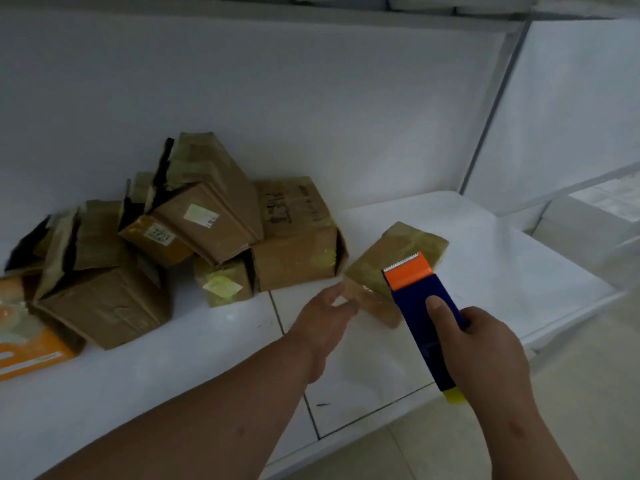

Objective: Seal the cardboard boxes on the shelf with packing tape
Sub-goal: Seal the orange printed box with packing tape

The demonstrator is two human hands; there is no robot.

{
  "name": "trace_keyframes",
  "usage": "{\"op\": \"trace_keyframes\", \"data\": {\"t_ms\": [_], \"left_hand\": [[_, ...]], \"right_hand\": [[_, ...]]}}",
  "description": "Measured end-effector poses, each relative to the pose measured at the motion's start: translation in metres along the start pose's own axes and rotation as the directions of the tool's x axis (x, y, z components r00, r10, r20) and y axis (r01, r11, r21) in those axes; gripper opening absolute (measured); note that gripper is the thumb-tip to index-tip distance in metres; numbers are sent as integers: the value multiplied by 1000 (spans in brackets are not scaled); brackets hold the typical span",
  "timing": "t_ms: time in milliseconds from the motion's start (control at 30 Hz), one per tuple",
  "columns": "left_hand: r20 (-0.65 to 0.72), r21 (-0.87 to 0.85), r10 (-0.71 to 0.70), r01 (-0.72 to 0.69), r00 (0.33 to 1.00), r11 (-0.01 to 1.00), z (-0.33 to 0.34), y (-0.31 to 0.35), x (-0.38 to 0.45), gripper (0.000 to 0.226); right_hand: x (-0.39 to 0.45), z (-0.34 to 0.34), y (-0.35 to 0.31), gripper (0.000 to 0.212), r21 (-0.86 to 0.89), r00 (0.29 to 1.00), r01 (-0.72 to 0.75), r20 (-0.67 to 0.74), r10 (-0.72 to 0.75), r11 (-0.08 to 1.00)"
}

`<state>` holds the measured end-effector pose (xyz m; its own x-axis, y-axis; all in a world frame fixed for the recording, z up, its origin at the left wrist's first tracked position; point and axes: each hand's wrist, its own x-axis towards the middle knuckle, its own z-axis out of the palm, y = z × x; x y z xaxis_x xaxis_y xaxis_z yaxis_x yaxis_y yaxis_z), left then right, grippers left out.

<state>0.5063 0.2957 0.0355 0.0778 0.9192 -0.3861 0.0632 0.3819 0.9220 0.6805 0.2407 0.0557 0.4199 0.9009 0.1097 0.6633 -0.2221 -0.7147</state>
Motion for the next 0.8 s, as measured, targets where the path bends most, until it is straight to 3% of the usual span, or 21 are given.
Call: {"op": "trace_keyframes", "data": {"t_ms": [133,233,367,433,533,633,700,800], "left_hand": [[-167,106,18,0,986,994,-56,-20,-23,54],[-370,103,32,7,929,995,-110,-26,-47,49],[-633,185,111,10,766,983,-189,-36,-82,30],[-725,251,164,35,670,967,-230,-43,-100,32],[-792,307,192,105,580,946,-287,-55,-127,44],[-813,380,226,194,537,904,-334,-66,-146,52],[-791,480,278,271,544,834,-361,-69,-154,59],[-718,652,363,392,594,649,-393,-66,-157,75]], "right_hand": [[-16,21,-27,53,89,987,26,155,-40,996],[-35,46,-60,54,154,951,33,298,-78,988],[-67,86,-103,58,149,881,127,437,-180,981],[-85,105,-122,56,145,846,192,477,-238,971],[-111,130,-148,53,164,795,235,535,-286,958],[-132,153,-170,52,168,755,279,570,-324,946],[-145,165,-185,51,148,733,329,583,-351,933],[-161,180,-205,49,132,708,373,599,-374,918]]}}
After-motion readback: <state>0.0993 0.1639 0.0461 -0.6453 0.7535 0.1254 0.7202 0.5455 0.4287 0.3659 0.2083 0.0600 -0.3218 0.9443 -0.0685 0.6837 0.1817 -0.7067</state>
